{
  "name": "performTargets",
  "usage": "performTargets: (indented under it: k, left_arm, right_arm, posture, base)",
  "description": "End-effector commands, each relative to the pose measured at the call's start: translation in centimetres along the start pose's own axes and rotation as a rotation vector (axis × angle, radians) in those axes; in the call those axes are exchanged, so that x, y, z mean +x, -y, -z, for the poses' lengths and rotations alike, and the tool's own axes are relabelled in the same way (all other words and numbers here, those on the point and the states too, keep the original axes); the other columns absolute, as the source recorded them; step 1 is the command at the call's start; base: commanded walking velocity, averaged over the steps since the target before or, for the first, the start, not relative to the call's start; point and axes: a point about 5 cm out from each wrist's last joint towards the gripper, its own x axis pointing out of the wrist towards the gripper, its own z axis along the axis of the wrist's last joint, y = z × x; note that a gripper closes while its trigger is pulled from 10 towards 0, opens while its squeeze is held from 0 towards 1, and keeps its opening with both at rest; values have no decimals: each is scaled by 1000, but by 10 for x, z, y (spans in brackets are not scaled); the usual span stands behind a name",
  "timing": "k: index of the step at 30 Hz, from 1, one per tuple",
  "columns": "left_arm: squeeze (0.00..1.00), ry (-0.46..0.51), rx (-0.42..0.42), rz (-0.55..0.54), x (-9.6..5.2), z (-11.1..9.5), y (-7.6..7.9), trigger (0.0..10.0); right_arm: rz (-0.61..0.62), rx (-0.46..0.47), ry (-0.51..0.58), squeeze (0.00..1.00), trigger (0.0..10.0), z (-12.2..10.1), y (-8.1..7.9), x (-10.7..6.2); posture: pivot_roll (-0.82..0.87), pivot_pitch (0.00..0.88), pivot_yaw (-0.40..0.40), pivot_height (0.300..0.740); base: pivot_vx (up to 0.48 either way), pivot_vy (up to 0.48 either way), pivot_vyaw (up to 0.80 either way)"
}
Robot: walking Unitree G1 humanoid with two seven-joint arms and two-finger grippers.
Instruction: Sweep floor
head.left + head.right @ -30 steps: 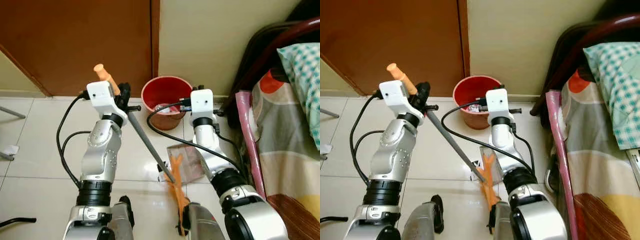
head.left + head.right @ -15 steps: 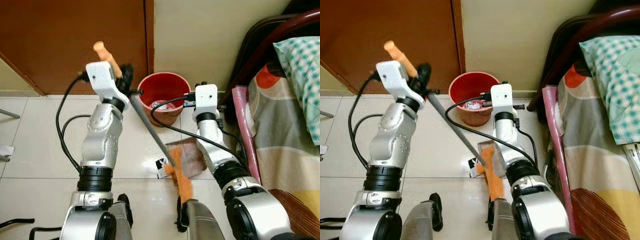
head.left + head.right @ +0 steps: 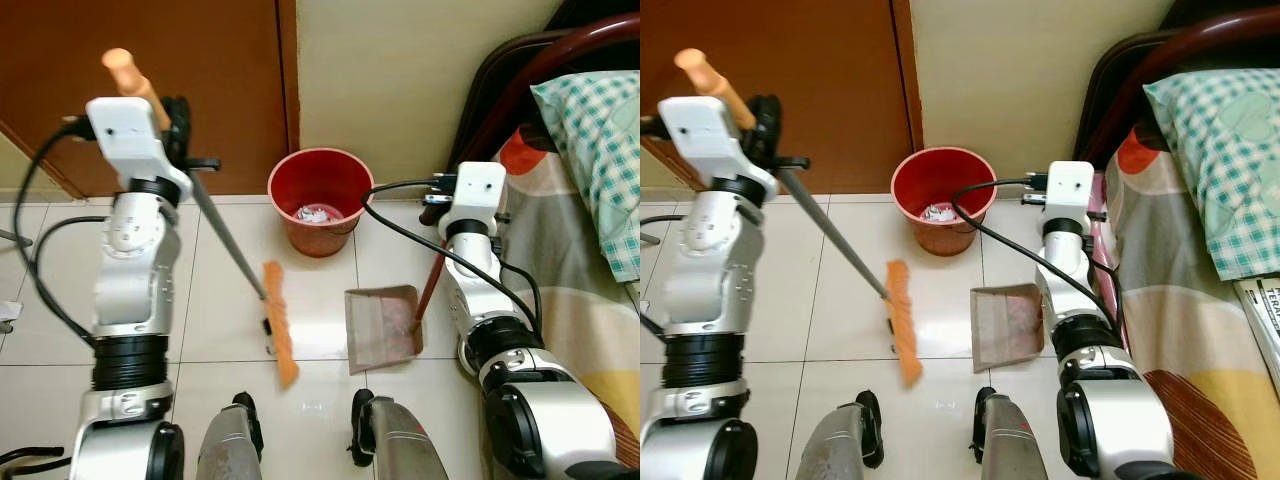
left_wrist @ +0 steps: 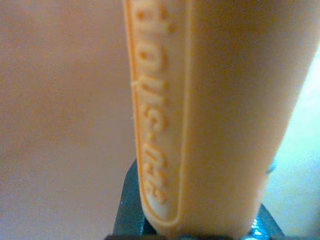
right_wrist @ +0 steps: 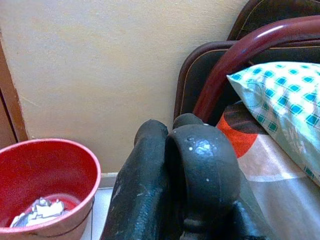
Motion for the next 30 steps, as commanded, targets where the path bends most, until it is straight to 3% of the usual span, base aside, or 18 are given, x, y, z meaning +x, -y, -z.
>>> performTargets:
  k: [1,8,11,15,19,22,25,28,30]
  left_arm:
    - [0,57,-4,-5,-2,-17,-3,10000]
    - [0,80,7,-11,-2,-29,-8,10000]
    - [0,63,71,-39,-4,-27,-23,10000]
    - [0,55,128,-39,-7,-24,-31,10000]
    - [0,20,230,-79,-15,-16,-55,10000]
    - [0,20,256,-80,-16,-16,-58,10000]
    - [0,-19,271,-85,-19,-4,-64,10000]
    - [0,-92,264,-74,-30,25,-63,10000]
    - [0,-92,264,-74,-30,25,-63,10000]
  right_arm:
    - [-7,-5,-18,0,10000,2,0,1]
    - [-15,-3,-20,0,10000,2,-2,0]
    - [-22,-2,-23,0,10000,2,-2,1]
    - [-22,-1,-23,0,10000,2,-2,1]
    - [-20,12,-24,0,10000,3,-2,0]
    - [-21,17,-26,0,10000,3,-3,0]
    - [-24,31,-33,0,10000,4,-5,0]
    - [-28,56,-46,0,10000,5,-11,-2]
    - [-28,56,-46,0,10000,5,-11,-2]
  posture:
    - [39,200,-56,740]
    - [41,201,-57,740]
    - [45,192,-59,740]
    - [45,192,-59,740]
    - [45,192,-57,740]
    - [47,194,-59,740]
    - [47,194,-59,740]
    - [48,200,-62,740]
    - [48,200,-62,740]
  base:
    - [0,0,0]
    - [0,0,0]
    - [0,0,0]
    - [0,0,0]
    - [0,0,0]
    - [0,0,0]
    - [0,0,0]
    - [0,0,0]
    - [0,0,0]
